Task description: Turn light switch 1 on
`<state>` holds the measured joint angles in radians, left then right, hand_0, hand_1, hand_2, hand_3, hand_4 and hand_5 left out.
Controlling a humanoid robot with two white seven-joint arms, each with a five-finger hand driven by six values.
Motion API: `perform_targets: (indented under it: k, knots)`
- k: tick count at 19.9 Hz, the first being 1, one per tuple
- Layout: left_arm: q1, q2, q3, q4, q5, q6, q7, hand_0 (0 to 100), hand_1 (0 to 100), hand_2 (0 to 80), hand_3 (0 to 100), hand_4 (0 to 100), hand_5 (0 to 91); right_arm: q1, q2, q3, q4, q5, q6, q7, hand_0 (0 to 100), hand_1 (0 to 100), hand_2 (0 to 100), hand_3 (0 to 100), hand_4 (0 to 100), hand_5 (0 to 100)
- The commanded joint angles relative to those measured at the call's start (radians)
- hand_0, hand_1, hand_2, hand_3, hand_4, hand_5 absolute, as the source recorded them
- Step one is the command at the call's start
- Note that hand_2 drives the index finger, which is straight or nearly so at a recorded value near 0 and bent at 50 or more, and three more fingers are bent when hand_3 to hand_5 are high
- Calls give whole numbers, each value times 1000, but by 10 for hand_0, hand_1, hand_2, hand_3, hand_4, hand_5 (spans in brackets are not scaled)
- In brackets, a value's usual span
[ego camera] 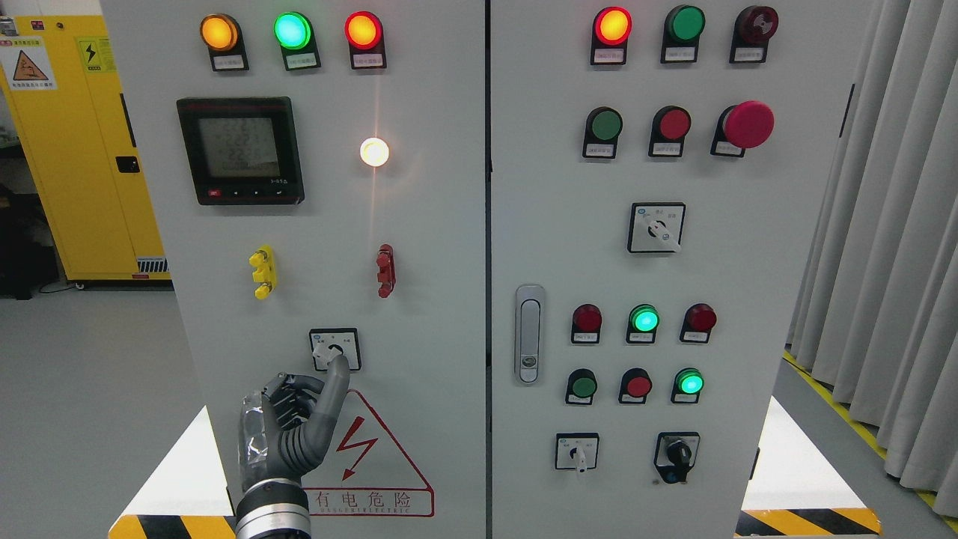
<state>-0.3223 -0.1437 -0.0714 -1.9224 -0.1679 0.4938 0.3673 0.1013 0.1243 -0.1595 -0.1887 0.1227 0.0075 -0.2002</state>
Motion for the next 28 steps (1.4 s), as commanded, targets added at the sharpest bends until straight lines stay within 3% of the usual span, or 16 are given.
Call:
perform_targets:
  k: [1, 3, 8, 10, 13, 16, 18, 19, 21, 22, 23, 24, 25, 26, 28]
  knots:
    - [159, 26, 27, -23, 42, -121, -2, 2, 451, 677, 957, 903, 860, 0, 0, 0, 0, 0, 0, -1, 0, 500, 40, 0, 0, 0]
    - [256, 42, 47, -23, 68, -214, -17, 0, 447, 683, 977, 904, 859, 0, 0, 0, 0, 0, 0, 1, 0, 500, 40, 0, 0, 0]
    - [484, 69, 130, 60, 79, -426, -122, 6, 432, 694, 988, 916, 861, 0, 0, 0, 0, 0, 0, 1, 0, 500, 40, 0, 0, 0]
    - [538, 87, 169, 165, 117, -512, -152, 10, 414, 680, 981, 935, 869, 0, 0, 0, 0, 0, 0, 1, 0, 500, 40, 0, 0, 0]
    - [609, 118, 197, 342, 189, -622, -229, 9, 382, 631, 951, 976, 857, 0, 0, 0, 0, 0, 0, 1, 0, 500, 40, 0, 0, 0]
    - [675, 150, 194, 547, 191, -765, -237, 0, 354, 550, 891, 908, 772, 0, 0, 0, 0, 0, 0, -1, 0, 500, 40, 0, 0, 0]
    - [683, 156, 193, 723, 191, -860, -237, 0, 317, 420, 697, 780, 635, 0, 0, 0, 0, 0, 0, 1, 0, 500, 40, 0, 0, 0]
    - [683, 156, 194, 814, 189, -871, -237, 0, 315, 404, 677, 763, 616, 0, 0, 0, 0, 0, 0, 1, 0, 500, 40, 0, 0, 0]
    - [681, 156, 196, 984, 192, -871, -258, 35, 326, 336, 589, 681, 471, 0, 0, 0, 0, 0, 0, 1, 0, 500, 40, 0, 0, 0]
    - [681, 156, 193, 1060, 192, -870, -292, 43, 328, 334, 589, 681, 469, 0, 0, 0, 0, 0, 0, 1, 0, 500, 40, 0, 0, 0]
    - [683, 158, 188, 1141, 185, -870, -338, 84, 349, 308, 546, 622, 377, 0, 0, 0, 0, 0, 0, 1, 0, 500, 40, 0, 0, 0]
    - [681, 156, 187, 1227, 183, -870, -384, 107, 355, 306, 547, 617, 365, 0, 0, 0, 0, 0, 0, 1, 0, 500, 40, 0, 0, 0]
    - [674, 154, 188, 1311, 183, -870, -421, 130, 368, 278, 512, 567, 269, 0, 0, 0, 0, 0, 0, 1, 0, 500, 40, 0, 0, 0]
    - [667, 151, 185, 1388, 182, -868, -438, 161, 372, 161, 403, 460, 78, 0, 0, 0, 0, 0, 0, 1, 0, 500, 40, 0, 0, 0]
    - [640, 145, 180, 1526, 180, -867, -455, 202, 364, 61, 319, 371, 0, 0, 0, 0, 0, 0, 0, 1, 0, 500, 40, 0, 0, 0]
